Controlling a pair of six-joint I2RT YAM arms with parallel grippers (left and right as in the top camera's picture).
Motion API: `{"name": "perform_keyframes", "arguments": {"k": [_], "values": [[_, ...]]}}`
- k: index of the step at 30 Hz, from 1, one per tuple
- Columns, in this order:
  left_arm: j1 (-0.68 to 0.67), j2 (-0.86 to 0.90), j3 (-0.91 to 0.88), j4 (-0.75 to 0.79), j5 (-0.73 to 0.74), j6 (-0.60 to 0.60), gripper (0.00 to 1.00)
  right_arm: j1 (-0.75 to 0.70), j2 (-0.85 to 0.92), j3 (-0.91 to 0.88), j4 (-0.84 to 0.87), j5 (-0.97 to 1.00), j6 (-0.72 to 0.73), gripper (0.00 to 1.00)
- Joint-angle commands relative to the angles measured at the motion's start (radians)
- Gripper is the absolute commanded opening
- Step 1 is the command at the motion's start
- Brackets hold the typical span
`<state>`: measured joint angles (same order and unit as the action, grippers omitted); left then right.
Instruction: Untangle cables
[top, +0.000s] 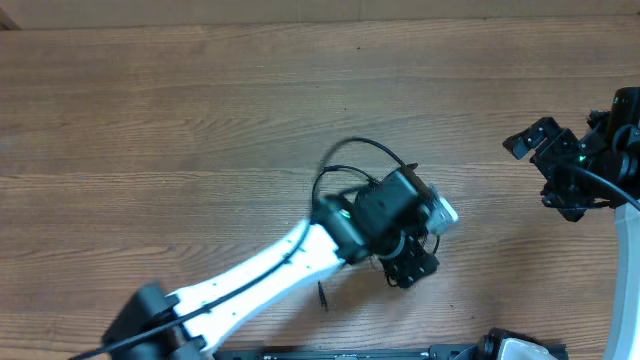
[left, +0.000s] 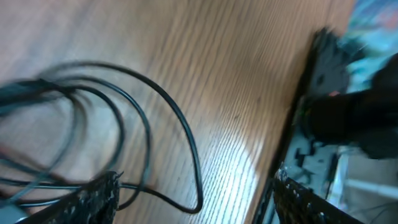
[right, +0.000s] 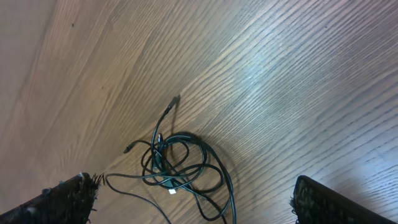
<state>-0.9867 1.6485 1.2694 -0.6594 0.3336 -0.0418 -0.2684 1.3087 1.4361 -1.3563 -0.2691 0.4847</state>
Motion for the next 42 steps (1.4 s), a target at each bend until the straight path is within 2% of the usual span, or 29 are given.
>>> {"name": "perform_keyframes", "arguments": {"k": [1,3,8,9,11,18,23,27,32,35,42], "values": [[-0.046,0.092,-0.009,0.018,-0.112,-0.077,0.79,-0.004,-0.016,0.031,-0.001,0.007,-0.045,1.0],[-0.063,0.134,-0.009,0.03,-0.113,-0.097,0.76,-0.004,-0.016,0.031,-0.001,0.007,-0.045,1.0],[-0.066,0.206,-0.009,0.04,-0.169,-0.129,0.49,-0.004,-0.016,0.03,-0.008,0.007,-0.045,1.0],[-0.064,0.211,-0.009,0.04,-0.19,-0.142,0.38,-0.004,-0.016,0.03,-0.008,0.007,-0.045,1.0],[-0.052,0.208,-0.007,0.041,-0.224,-0.154,0.06,-0.004,-0.016,0.029,-0.008,0.007,-0.045,1.0],[0.051,0.118,0.114,-0.069,-0.274,-0.154,0.04,-0.001,-0.015,-0.01,-0.004,-0.015,-0.044,1.0],[0.185,0.006,0.29,-0.199,-0.27,-0.161,0.04,0.006,-0.015,-0.093,0.005,-0.123,-0.045,1.0],[0.284,-0.067,0.385,-0.222,-0.216,-0.165,0.04,0.041,-0.015,-0.153,0.038,-0.244,-0.079,1.0],[0.359,-0.12,0.431,-0.221,-0.065,-0.159,0.04,0.152,-0.015,-0.222,0.163,-0.366,-0.096,1.0],[0.371,-0.138,0.434,-0.219,0.002,-0.104,0.04,0.231,-0.014,-0.244,0.254,-0.424,-0.088,1.0],[0.371,-0.163,0.443,-0.199,0.027,-0.057,0.04,0.394,0.011,-0.245,0.47,-0.413,0.092,1.0]]}}
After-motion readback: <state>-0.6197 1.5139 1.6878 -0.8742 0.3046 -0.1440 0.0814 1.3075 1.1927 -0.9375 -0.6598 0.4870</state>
